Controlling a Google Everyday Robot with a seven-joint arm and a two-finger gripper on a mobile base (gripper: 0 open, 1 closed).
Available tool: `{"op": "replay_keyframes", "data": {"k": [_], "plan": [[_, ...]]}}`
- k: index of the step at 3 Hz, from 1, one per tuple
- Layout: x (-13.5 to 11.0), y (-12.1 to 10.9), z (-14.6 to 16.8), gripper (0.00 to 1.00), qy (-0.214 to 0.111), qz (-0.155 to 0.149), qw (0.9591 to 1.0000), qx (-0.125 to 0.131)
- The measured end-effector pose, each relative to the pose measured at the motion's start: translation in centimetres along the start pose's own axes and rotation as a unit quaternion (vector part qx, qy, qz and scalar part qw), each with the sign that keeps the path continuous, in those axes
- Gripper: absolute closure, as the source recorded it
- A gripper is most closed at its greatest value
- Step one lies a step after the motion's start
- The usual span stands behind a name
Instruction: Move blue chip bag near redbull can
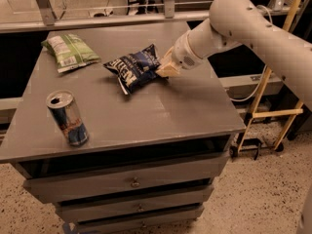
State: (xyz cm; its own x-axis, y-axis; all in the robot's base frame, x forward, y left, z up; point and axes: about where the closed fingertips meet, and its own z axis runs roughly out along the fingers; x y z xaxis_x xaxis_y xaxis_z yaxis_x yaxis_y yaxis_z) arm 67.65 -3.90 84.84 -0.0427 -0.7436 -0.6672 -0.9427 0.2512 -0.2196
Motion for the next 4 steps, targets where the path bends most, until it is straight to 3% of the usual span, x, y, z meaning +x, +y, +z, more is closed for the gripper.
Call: {"op": "replay_keyframes", "data": {"k": [1,2,3,4], "plan": [[0.0,0.2,-1.0,1.0,-0.045,0.032,0.9983,-0.017],[-3.1,-0.1,-5.7,1.0,-0.087,0.064,0.9938,-0.027],[-7.1,-0.4,-11.1,1.0,-0.091,0.076,0.9929,-0.016],[-10.9,-0.2,-14.0,1.0,-0.101,0.06,0.9929,-0.021]]}}
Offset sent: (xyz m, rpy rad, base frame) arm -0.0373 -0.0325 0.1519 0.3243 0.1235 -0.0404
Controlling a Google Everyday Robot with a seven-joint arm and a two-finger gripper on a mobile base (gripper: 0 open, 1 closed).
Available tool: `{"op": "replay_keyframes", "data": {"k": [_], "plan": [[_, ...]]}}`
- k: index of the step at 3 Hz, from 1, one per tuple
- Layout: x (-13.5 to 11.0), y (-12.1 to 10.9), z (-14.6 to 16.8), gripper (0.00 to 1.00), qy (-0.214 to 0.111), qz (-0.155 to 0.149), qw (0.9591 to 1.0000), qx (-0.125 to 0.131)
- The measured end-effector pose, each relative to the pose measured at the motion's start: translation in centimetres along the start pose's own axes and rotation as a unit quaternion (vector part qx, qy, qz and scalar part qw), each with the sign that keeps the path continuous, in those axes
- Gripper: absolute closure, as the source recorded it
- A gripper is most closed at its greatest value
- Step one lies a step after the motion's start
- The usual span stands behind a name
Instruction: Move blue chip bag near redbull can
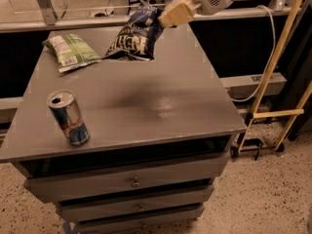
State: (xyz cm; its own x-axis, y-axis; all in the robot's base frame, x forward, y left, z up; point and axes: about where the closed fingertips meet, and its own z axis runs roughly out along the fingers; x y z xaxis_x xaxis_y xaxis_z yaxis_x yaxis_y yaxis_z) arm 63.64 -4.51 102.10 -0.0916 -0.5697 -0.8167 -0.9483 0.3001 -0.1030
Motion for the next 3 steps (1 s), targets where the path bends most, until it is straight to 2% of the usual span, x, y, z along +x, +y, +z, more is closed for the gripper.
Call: {"op": "replay_keyframes", "data": {"k": [1,2,3], "plan": [[-2.5,1.6,-0.1,1.0,-0.026,-0.029,0.9987,-0.034],[-1.8,2.7,-0.5,1.0,-0.031,-0.06,0.9964,-0.052],[0.4,3.9,-1.3,1.0,-0.037,-0.091,0.9931,-0.063]]}}
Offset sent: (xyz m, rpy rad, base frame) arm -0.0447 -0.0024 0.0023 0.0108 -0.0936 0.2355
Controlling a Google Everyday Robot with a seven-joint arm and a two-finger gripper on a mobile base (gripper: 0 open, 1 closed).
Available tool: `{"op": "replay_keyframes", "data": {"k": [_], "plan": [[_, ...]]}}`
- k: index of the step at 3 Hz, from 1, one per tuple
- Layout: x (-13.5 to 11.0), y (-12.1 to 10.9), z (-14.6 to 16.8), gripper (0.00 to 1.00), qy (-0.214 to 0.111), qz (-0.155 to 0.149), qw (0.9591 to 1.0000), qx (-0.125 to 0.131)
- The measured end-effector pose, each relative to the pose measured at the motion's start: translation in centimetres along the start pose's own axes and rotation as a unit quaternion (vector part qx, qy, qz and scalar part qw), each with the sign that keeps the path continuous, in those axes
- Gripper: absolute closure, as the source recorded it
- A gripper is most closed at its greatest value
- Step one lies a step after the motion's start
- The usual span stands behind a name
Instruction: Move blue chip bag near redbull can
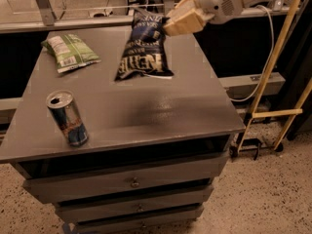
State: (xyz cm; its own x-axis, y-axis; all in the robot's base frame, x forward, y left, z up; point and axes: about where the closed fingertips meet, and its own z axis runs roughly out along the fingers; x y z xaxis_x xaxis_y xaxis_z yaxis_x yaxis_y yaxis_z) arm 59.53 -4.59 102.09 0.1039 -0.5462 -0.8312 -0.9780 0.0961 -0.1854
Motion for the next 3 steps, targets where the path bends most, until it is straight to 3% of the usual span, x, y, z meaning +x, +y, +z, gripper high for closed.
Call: {"op": "replay_keyframes", "data": {"k": [1,2,3], "plan": [[1.9,2.0,-0.6,1.0,-0.003,-0.042,0.9989,-0.018],[3.0,4.1,0.4,1.0,-0.01,-0.082,0.9949,-0.058],[3.1,6.1,2.6,1.0,0.007,-0.118,0.9882,-0.098]]}}
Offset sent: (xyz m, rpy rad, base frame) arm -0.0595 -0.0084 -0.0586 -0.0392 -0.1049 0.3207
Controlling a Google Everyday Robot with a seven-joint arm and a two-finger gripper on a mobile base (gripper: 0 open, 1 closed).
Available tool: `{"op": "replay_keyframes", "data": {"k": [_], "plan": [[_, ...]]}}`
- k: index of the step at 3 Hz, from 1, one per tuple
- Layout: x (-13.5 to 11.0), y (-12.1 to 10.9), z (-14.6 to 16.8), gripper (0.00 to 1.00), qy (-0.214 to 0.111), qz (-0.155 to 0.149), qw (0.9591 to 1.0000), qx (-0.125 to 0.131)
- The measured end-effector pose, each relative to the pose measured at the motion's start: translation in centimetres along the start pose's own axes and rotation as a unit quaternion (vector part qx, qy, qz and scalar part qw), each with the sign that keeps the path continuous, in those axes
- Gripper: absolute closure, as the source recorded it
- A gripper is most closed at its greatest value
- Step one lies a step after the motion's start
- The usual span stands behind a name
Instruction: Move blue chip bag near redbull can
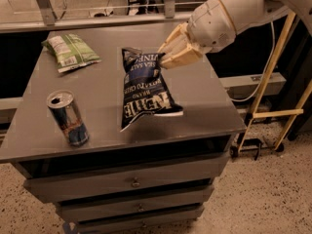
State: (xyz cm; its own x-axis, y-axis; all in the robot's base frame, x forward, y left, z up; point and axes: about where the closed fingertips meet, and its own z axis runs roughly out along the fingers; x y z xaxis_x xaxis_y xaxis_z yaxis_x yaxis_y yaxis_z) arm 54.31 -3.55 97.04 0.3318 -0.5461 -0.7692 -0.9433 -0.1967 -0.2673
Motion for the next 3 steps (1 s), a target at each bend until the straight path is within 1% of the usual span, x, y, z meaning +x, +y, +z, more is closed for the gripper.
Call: {"op": "replay_keyframes", "data": {"k": [1,3], "plan": [[-0.6,1.1,2.7,1.0,0.023,-0.017,0.9992,-0.029],[-0.7,2.5,6.7,1.0,0.044,-0.02,0.9965,-0.068]]}}
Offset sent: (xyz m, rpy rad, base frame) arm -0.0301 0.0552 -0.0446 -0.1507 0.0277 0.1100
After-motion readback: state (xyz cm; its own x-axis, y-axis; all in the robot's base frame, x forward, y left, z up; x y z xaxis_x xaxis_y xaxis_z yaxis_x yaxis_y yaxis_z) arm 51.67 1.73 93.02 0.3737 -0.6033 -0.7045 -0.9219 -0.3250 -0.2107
